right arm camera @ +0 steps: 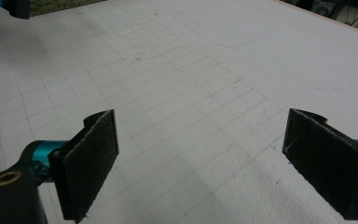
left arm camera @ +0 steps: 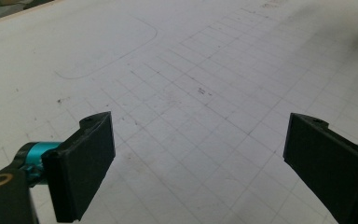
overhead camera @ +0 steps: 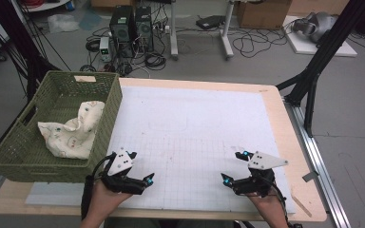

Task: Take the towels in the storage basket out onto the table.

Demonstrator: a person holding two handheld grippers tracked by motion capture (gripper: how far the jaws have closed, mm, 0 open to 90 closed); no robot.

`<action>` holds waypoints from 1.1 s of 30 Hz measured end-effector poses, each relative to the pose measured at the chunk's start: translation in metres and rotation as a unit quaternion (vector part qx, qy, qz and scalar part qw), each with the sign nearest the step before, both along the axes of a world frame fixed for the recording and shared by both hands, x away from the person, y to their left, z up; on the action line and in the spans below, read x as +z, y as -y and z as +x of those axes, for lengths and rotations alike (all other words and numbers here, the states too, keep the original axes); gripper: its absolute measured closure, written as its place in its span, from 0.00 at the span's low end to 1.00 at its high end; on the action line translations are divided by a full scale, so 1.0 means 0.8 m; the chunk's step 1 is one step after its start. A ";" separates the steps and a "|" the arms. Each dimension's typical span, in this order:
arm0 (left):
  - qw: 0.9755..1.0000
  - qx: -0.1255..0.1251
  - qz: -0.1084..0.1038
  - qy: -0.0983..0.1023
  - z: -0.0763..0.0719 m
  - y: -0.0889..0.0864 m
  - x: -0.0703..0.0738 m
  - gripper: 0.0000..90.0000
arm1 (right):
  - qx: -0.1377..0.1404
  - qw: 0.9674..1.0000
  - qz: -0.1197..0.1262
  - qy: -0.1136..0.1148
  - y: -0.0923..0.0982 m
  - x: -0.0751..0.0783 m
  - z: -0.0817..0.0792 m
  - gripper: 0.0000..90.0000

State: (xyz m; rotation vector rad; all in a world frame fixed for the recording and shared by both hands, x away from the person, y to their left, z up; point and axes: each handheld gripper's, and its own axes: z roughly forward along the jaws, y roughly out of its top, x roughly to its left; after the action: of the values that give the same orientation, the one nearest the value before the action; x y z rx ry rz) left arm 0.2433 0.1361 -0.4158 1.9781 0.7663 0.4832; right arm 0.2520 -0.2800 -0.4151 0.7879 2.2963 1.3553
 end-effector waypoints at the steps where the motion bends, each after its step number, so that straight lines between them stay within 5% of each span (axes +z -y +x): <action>1: 1.000 -0.001 0.000 0.000 0.000 0.000 0.000 0.10 | 0.000 1.000 0.000 0.000 0.000 0.000 0.001 0.11; 33: 1.000 -0.002 0.004 0.008 -0.004 0.000 0.002 0.12 | 0.004 1.000 0.003 0.004 -0.003 0.001 -0.003 0.11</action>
State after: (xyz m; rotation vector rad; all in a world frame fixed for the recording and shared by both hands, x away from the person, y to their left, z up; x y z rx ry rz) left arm 0.2400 0.1362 -0.4142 1.9805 0.7512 0.5008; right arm 0.2500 -0.2778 -0.4143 0.7749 2.2924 1.3671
